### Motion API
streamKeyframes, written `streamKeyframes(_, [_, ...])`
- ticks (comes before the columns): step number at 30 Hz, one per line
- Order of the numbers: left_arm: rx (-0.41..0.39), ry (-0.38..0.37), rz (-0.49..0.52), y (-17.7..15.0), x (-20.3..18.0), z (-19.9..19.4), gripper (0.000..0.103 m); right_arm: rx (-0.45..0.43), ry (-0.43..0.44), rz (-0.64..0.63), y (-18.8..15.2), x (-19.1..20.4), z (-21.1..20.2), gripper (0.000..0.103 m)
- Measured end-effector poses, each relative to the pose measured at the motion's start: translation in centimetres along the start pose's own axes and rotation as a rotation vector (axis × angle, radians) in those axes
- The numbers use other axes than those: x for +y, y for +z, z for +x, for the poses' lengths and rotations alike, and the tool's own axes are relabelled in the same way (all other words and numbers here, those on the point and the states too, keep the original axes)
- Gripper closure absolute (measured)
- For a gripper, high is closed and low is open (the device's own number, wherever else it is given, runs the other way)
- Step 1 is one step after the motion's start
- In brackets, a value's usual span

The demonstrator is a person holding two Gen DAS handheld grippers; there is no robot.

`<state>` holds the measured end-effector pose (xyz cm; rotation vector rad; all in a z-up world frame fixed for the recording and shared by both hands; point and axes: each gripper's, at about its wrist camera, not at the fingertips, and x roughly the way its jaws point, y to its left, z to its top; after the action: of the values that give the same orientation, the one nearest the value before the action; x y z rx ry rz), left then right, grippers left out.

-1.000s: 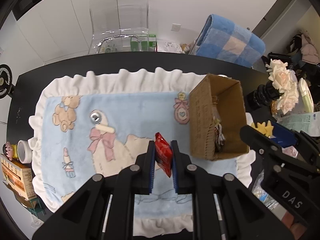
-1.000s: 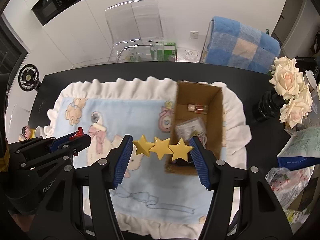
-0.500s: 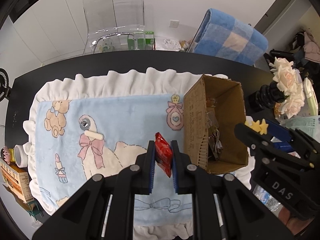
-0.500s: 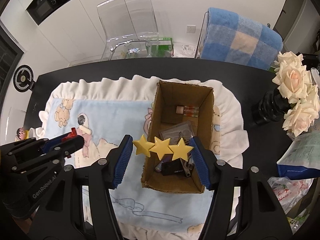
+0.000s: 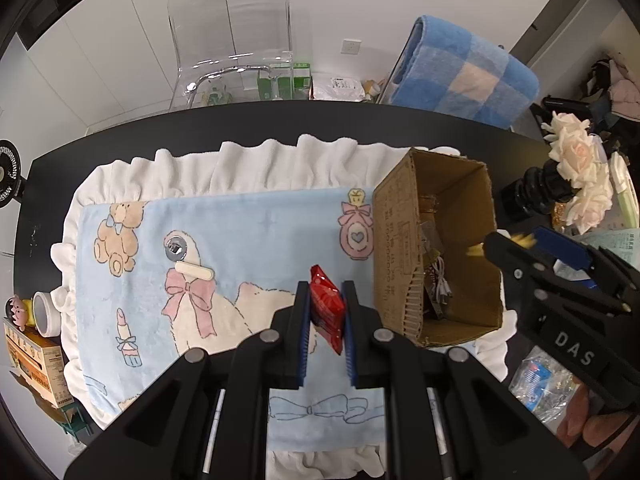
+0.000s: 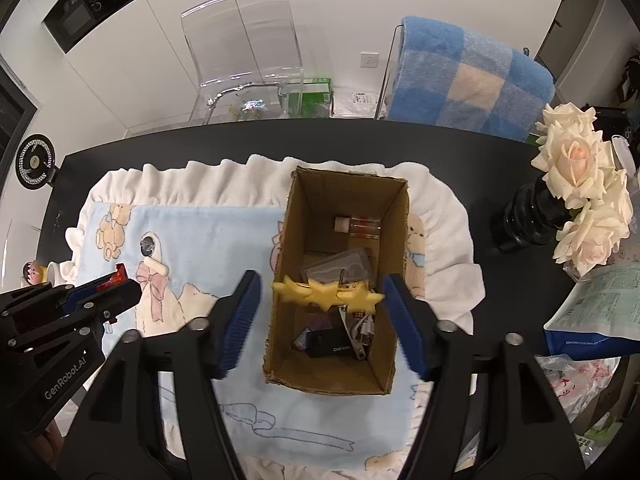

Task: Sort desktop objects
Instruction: 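Open both tools over the box to drop the candy and star clip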

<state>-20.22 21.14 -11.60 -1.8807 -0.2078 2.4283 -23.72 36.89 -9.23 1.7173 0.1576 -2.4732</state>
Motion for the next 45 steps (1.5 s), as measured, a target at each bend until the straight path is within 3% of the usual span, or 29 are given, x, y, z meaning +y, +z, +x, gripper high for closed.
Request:
streamKeyframes(7, [-0.003,-0.003,0.01,0.1,-0.7,0.0,0.088,-0.011,-0.022,0.008,-0.1,-1.1,-0.6,0.0])
streamKeyframes(20, [0.008,-0.009,0.041,-0.1,-4.2,0.4,0.088,-0.002,-0.048,0.048,-0.8,-4.9,-1.4,0.0])
streamKeyframes(45, [0.059,-0.098,0.127,1.3,-14.0,3.9,0.088,0.032,-0.107,0.138,-2.2,-13.6,-2.2,0.0])
